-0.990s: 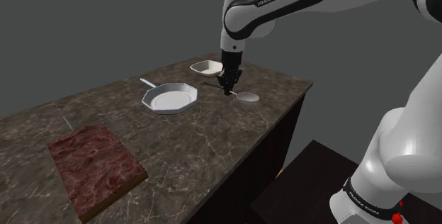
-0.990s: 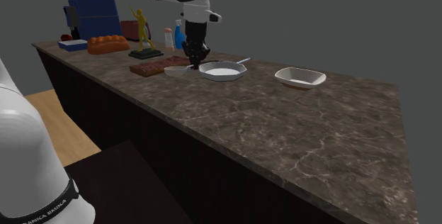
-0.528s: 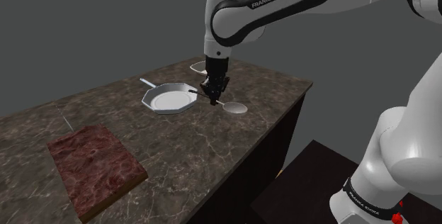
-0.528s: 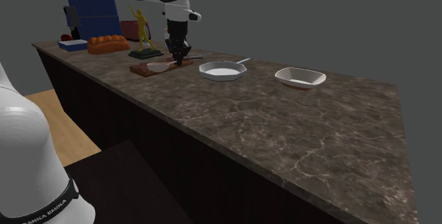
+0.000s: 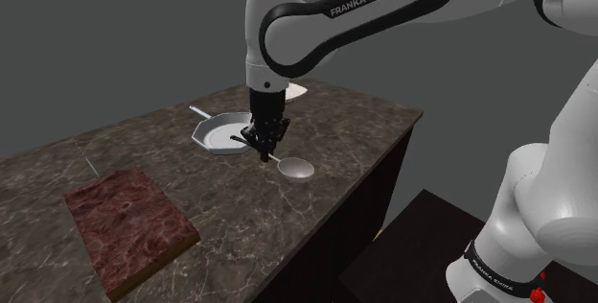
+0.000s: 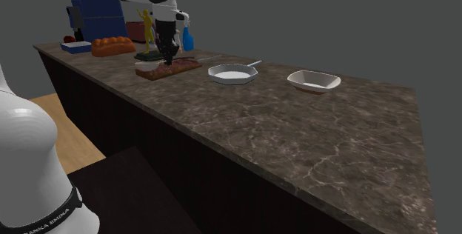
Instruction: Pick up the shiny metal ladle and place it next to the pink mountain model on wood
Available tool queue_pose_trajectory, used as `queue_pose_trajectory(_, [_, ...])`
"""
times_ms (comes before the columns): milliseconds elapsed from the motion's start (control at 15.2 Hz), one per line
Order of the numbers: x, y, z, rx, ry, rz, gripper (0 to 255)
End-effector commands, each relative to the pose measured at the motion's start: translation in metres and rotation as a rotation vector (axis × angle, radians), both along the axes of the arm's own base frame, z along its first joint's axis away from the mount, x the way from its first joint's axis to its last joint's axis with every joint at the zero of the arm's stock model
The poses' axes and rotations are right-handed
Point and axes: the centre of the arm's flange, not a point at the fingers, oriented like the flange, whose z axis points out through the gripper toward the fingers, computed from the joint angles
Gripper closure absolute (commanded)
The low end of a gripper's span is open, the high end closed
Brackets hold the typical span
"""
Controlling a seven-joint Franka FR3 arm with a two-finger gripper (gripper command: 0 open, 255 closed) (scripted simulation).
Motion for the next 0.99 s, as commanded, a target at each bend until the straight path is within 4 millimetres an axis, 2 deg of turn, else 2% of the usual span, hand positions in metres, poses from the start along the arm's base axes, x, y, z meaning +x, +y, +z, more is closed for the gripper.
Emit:
queue_pose_trajectory(0, [-0.002,0.010,-0.005,0.000,0.000,-0.002,255])
queue_pose_trajectory(924, [-0.002,0.010,-0.079,0.000,0.000,-0.002,255])
